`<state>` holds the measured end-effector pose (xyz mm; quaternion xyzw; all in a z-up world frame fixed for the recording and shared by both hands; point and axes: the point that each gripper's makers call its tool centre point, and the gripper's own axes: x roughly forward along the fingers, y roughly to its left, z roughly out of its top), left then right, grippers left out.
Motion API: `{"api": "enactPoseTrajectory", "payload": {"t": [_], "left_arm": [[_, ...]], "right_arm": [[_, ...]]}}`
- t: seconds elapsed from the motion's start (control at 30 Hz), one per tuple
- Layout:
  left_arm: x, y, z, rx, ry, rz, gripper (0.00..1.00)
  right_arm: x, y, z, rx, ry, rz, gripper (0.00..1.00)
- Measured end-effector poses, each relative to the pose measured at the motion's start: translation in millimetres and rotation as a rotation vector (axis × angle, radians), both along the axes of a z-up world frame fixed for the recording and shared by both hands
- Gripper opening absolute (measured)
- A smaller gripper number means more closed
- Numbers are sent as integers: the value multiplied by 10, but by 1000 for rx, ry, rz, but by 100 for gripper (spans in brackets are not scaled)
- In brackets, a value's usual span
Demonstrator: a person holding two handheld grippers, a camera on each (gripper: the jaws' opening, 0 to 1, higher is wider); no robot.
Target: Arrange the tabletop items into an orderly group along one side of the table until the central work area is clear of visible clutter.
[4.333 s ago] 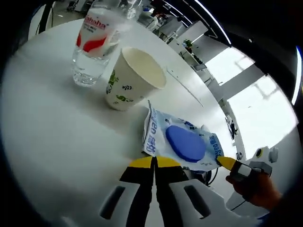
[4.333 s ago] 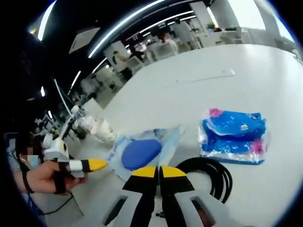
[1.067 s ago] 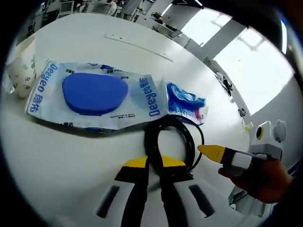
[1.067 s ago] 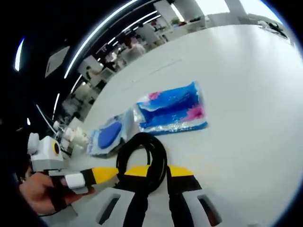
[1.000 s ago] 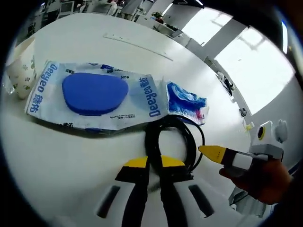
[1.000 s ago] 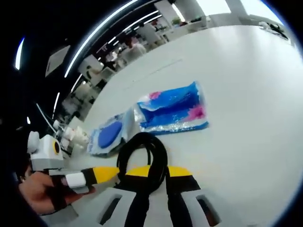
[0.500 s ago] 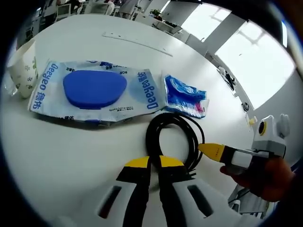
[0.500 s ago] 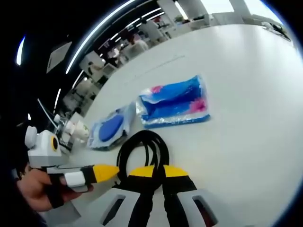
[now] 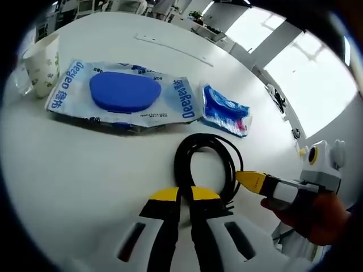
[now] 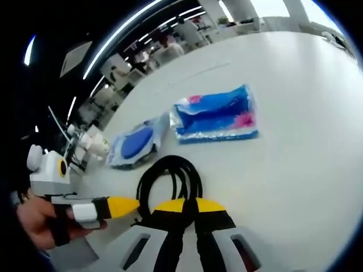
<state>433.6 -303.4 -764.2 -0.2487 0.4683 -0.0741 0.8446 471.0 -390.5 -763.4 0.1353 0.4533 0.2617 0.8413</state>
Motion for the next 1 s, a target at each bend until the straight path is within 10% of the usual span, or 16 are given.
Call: {"api": "enactPoseTrajectory", "payload": {"t": [0.37, 0.67, 1.0], "left_arm": [[-74, 57, 84, -30, -17, 48, 0], [-41, 293, 268, -34, -80, 82, 0], [-123, 557, 368, 52, -161, -6, 3]], "right_arm": [[19, 18, 60, -10, -6, 82, 6], [180, -192, 299, 161, -22, 31, 9], [594, -757, 119, -26, -36, -85, 11]]}}
